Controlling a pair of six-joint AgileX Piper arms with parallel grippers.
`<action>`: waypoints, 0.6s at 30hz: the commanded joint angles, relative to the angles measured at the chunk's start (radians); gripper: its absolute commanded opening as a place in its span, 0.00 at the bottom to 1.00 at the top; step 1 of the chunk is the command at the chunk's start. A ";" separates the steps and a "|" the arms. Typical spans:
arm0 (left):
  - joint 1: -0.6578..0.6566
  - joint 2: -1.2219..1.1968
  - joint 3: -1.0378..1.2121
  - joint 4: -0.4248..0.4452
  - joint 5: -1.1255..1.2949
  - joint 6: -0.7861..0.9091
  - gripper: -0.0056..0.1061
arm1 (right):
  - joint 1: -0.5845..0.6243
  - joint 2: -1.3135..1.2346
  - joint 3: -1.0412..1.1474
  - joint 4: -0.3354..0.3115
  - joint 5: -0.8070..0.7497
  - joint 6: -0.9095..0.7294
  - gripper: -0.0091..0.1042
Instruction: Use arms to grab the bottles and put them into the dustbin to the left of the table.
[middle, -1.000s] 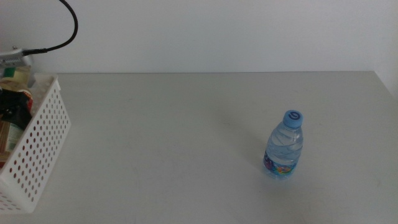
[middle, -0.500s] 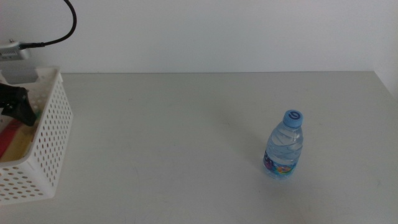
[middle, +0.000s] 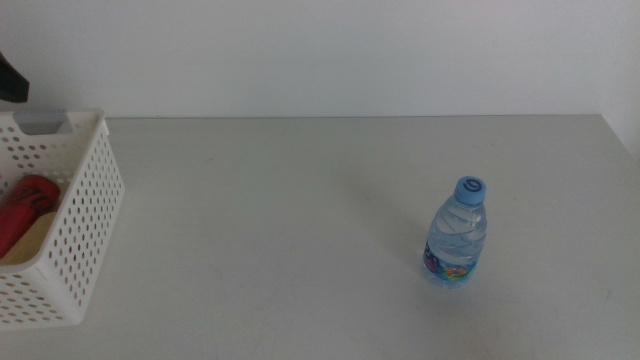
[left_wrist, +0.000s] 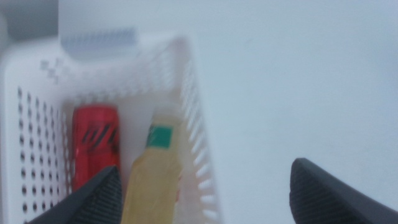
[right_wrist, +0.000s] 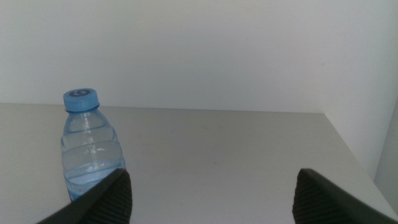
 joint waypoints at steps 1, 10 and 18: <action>-0.035 -0.097 -0.029 -0.060 -0.025 0.039 0.85 | -0.006 -0.021 -0.009 -0.006 -0.076 -0.009 0.67; -0.238 -0.339 0.117 -0.073 -0.099 0.111 0.85 | -0.006 -0.021 -0.009 -0.006 -0.076 -0.009 0.67; -0.533 -0.636 0.494 0.201 -0.345 -0.122 0.85 | -0.006 -0.021 -0.009 -0.006 -0.076 -0.009 0.67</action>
